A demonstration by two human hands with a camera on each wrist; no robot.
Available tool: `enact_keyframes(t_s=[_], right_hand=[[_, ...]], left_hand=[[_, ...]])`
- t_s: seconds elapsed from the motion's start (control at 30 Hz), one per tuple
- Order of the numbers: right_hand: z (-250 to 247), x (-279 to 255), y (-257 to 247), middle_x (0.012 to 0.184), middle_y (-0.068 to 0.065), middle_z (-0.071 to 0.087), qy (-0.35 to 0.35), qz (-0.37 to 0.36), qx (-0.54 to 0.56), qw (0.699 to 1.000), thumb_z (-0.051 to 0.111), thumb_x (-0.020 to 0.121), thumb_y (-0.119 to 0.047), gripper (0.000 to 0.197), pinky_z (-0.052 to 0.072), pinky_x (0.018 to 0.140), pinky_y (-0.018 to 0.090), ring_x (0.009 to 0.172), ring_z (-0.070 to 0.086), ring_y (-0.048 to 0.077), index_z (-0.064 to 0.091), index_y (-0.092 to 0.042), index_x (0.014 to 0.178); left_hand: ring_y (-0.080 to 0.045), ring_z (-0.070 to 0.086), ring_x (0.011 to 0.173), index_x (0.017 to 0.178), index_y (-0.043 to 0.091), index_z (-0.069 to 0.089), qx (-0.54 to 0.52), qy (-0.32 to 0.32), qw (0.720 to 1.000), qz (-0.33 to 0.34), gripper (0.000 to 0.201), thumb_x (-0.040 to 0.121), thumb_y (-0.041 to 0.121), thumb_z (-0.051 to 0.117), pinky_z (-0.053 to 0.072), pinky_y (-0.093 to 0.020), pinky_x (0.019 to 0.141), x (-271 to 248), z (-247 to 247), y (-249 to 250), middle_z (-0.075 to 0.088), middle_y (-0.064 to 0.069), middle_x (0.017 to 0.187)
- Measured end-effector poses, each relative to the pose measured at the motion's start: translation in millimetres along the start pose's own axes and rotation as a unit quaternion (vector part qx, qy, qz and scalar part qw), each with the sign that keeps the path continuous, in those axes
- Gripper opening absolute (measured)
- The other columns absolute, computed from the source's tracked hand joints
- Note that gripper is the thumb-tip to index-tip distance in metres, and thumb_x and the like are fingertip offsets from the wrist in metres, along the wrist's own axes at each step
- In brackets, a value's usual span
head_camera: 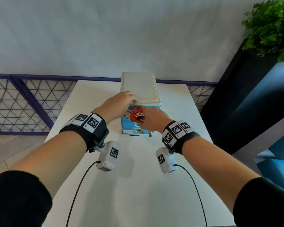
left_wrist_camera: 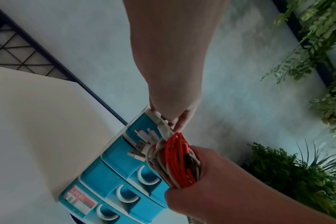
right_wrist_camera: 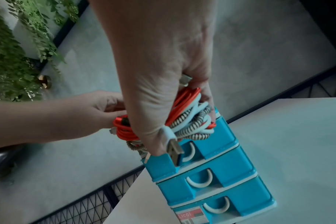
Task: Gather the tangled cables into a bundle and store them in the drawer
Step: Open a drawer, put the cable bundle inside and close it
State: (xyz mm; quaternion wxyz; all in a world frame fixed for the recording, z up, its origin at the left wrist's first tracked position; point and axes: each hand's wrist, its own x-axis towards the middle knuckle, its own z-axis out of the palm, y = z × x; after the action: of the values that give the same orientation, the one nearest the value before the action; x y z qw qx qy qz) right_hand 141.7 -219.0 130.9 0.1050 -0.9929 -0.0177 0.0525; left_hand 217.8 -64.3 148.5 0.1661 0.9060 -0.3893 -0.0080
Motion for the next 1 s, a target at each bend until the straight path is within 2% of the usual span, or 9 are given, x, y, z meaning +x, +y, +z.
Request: enact_keyframes(t_s=[0.13, 0.27, 0.4, 0.53, 0.63, 0.77, 0.83, 0.9, 1.0], right_hand=[[-4, -5, 0, 0.110, 0.004, 0.064, -0.008, 0.000, 0.010, 1.000, 0.068, 0.075, -0.030, 0.056, 0.046, 0.065, 0.029, 0.091, 0.061, 0.024, 0.047, -0.017, 0.126], [-16, -22, -3, 0.100, -0.001, 0.064, -0.046, -0.021, 0.002, 0.999, 0.068, 0.073, -0.030, 0.044, 0.052, 0.068, 0.032, 0.084, 0.060, 0.020, 0.054, -0.019, 0.112], [-28, -42, -7, 0.084, -0.004, 0.056, -0.116, -0.038, 0.013, 0.992, 0.071, 0.072, -0.029, 0.033, 0.045, 0.059, 0.026, 0.074, 0.056, 0.016, 0.052, -0.021, 0.097], [-59, -48, -6, 0.082, -0.006, 0.060, -0.141, -0.036, 0.060, 0.987, 0.072, 0.074, -0.027, 0.032, 0.046, 0.056, 0.020, 0.069, 0.058, 0.010, 0.055, -0.021, 0.100], [-76, -40, -4, 0.091, -0.001, 0.062, -0.107, 0.008, 0.051, 0.993, 0.072, 0.072, -0.032, 0.046, 0.050, 0.061, 0.024, 0.077, 0.060, 0.014, 0.056, -0.016, 0.111], [-67, -30, -5, 0.077, 0.000, 0.051, -0.082, 0.111, -0.021, 0.990, 0.071, 0.073, -0.029, 0.041, 0.040, 0.051, 0.024, 0.066, 0.050, 0.012, 0.047, -0.012, 0.102], [-58, -24, -8, 0.075, 0.001, 0.054, -0.088, 0.123, -0.046, 0.987, 0.072, 0.071, -0.027, 0.038, 0.042, 0.052, 0.025, 0.064, 0.052, 0.014, 0.052, -0.010, 0.099], [-52, -16, -14, 0.078, 0.002, 0.058, -0.093, 0.126, -0.067, 0.985, 0.071, 0.071, -0.026, 0.034, 0.045, 0.057, 0.026, 0.067, 0.055, 0.016, 0.056, -0.010, 0.097], [-46, -7, -24, 0.085, 0.002, 0.059, -0.085, 0.121, -0.095, 0.984, 0.067, 0.075, -0.028, 0.031, 0.044, 0.063, 0.029, 0.074, 0.056, 0.019, 0.051, -0.012, 0.097]], left_hand=[[-0.015, 0.053, 0.101, 0.112, 0.018, 0.061, 0.014, -0.003, 1.000, 0.007, 0.033, 0.086, -0.002, 0.054, 0.044, -0.032, 0.079, 3, -3, -2, 0.057, 0.003, 0.114], [-0.019, 0.054, 0.104, 0.112, 0.018, 0.062, -0.004, -0.002, 1.000, 0.005, 0.033, 0.083, 0.004, 0.063, 0.047, -0.038, 0.085, 3, -5, -3, 0.058, 0.001, 0.116], [-0.018, 0.050, 0.111, 0.120, 0.021, 0.054, 0.035, -0.046, 0.998, -0.003, 0.054, 0.072, 0.014, 0.078, 0.048, -0.043, 0.088, 2, -8, 0, 0.052, 0.003, 0.122], [-0.021, 0.043, 0.117, 0.127, 0.018, 0.044, 0.069, -0.094, 0.993, -0.004, 0.062, 0.073, 0.009, 0.074, 0.049, -0.044, 0.087, 1, -6, 3, 0.043, 0.001, 0.127], [-0.019, 0.041, 0.113, 0.125, 0.016, 0.047, 0.057, -0.141, 0.988, 0.009, 0.079, 0.059, 0.032, 0.087, 0.042, -0.037, 0.095, 4, -11, 4, 0.042, 0.000, 0.118], [-0.021, 0.042, 0.113, 0.120, 0.016, 0.046, 0.009, -0.168, 0.986, -0.002, 0.094, 0.043, 0.053, 0.087, 0.042, -0.043, 0.098, 5, -15, 1, 0.041, -0.001, 0.119], [-0.021, 0.043, 0.116, 0.118, 0.018, 0.045, -0.014, -0.175, 0.984, -0.012, 0.088, 0.047, 0.051, 0.085, 0.043, -0.045, 0.098, 1, -16, -2, 0.040, 0.002, 0.122], [-0.020, 0.044, 0.121, 0.123, 0.017, 0.046, -0.047, -0.175, 0.983, -0.029, 0.076, 0.061, 0.037, 0.085, 0.042, -0.044, 0.101, -3, -17, -2, 0.042, 0.003, 0.129], [-0.016, 0.049, 0.124, 0.128, 0.020, 0.053, -0.114, -0.125, 0.985, -0.032, 0.057, 0.076, 0.022, 0.077, 0.040, -0.040, 0.105, -7, -20, -1, 0.054, 0.004, 0.132]])
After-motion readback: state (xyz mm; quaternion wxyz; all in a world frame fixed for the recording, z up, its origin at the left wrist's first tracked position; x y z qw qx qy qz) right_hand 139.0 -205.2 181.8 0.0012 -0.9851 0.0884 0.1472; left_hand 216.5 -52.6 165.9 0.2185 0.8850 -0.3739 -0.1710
